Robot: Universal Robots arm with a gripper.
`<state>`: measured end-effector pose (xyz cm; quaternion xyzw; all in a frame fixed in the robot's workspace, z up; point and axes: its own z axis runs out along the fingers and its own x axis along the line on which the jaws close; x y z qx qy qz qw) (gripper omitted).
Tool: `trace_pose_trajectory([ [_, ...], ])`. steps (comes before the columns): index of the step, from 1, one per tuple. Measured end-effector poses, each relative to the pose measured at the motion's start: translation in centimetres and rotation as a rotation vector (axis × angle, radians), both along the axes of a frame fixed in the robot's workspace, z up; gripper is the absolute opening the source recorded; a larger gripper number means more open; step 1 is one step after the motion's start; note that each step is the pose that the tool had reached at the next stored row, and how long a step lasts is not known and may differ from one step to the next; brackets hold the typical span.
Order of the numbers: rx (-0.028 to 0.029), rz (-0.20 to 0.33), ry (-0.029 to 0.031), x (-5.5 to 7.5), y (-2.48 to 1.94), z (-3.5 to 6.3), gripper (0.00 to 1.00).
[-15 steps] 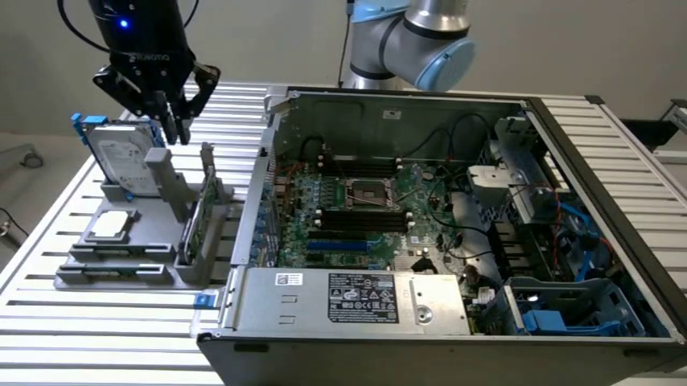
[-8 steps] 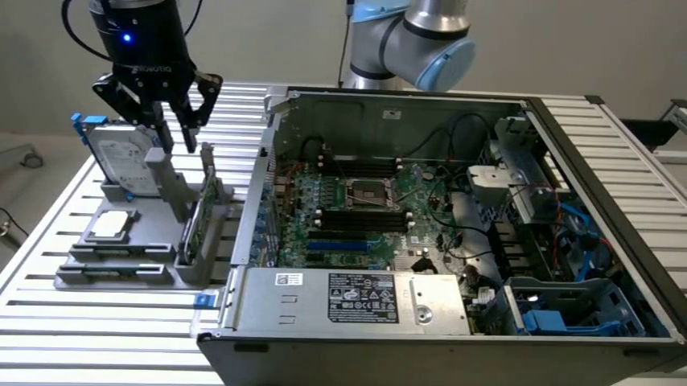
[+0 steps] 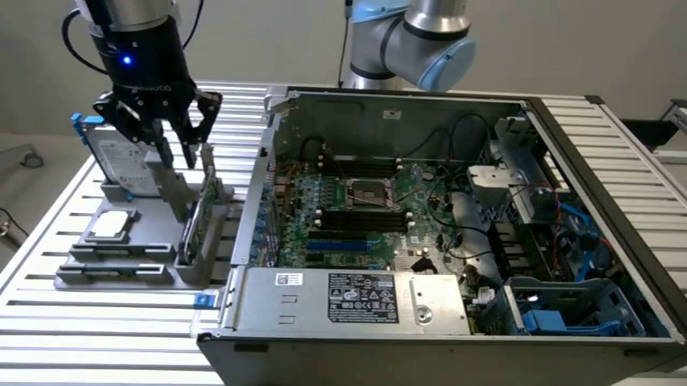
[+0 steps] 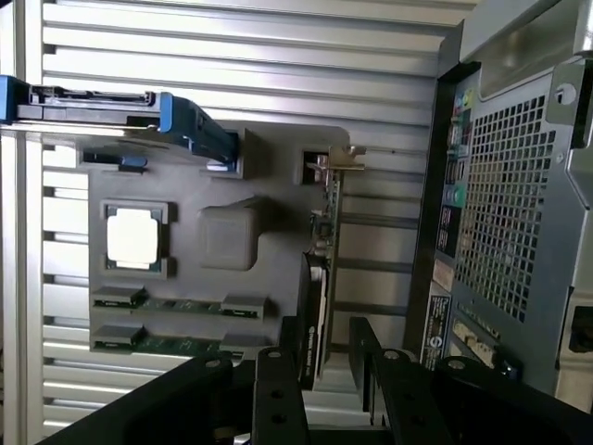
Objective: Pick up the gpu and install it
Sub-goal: 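Pick up the gpu and move the gpu toward the slot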
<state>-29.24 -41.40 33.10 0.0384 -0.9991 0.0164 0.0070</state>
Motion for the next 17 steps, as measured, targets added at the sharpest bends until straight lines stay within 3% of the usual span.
trace_pose_trajectory([
  [7, -0.0001, 0.000, 0.0001, 0.0, -0.77, -1.28, 0.36],
  [17, -0.0001, 0.000, 0.0001, 0.1, -0.83, -3.09, 0.36],
])
